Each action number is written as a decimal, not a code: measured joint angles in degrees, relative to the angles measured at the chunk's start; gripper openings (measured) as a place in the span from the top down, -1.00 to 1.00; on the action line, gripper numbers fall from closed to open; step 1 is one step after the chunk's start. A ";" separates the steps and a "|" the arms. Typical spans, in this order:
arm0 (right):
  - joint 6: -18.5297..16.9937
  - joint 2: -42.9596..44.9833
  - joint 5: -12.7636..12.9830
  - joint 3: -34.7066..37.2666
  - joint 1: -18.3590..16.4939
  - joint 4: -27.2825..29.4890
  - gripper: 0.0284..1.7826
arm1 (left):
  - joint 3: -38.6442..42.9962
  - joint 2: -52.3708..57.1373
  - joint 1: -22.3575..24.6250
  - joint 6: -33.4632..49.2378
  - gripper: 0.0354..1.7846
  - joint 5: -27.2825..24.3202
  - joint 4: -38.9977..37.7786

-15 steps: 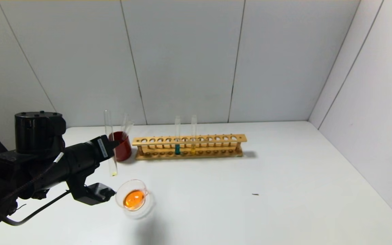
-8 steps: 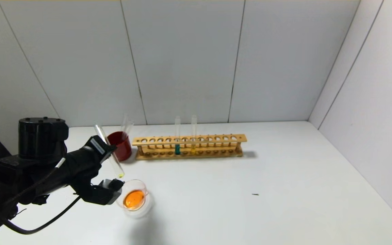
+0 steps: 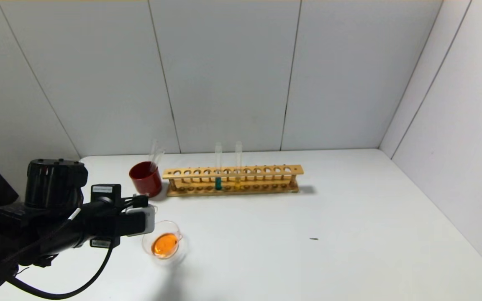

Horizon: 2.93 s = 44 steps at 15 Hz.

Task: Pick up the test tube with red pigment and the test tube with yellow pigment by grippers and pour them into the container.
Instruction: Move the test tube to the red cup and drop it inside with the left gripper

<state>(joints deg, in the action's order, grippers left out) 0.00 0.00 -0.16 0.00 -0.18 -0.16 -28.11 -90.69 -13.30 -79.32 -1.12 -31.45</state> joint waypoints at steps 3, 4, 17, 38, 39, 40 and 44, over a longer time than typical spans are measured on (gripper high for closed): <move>0.00 0.00 0.00 0.00 0.02 0.00 -0.96 | 0.85 0.48 0.18 8.77 0.68 -0.06 0.50; 0.00 0.00 0.00 0.00 0.02 0.00 -0.96 | 0.78 0.48 0.18 12.68 0.68 -0.26 0.45; 0.00 0.00 0.00 0.00 0.00 0.02 -0.96 | -14.12 -0.16 4.79 62.87 0.68 -11.23 -1.15; 0.00 0.00 0.00 0.00 0.00 0.00 -0.96 | -28.50 -30.07 15.17 71.83 0.68 -12.96 -17.80; 0.00 0.00 0.02 0.00 0.02 0.00 -0.96 | -28.55 -30.54 15.14 71.75 0.68 -13.02 -17.77; 0.00 0.00 0.02 0.00 0.02 0.00 -0.96 | -28.56 -30.84 15.17 71.75 0.68 -12.98 -17.80; 0.00 0.00 0.00 0.00 0.00 0.00 -0.96 | -28.48 -31.50 15.06 71.62 0.50 -12.96 -17.83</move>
<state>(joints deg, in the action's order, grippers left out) 0.00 0.00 -0.16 0.00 -0.18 -0.16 -56.59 -122.19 1.76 -7.70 -14.08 -49.29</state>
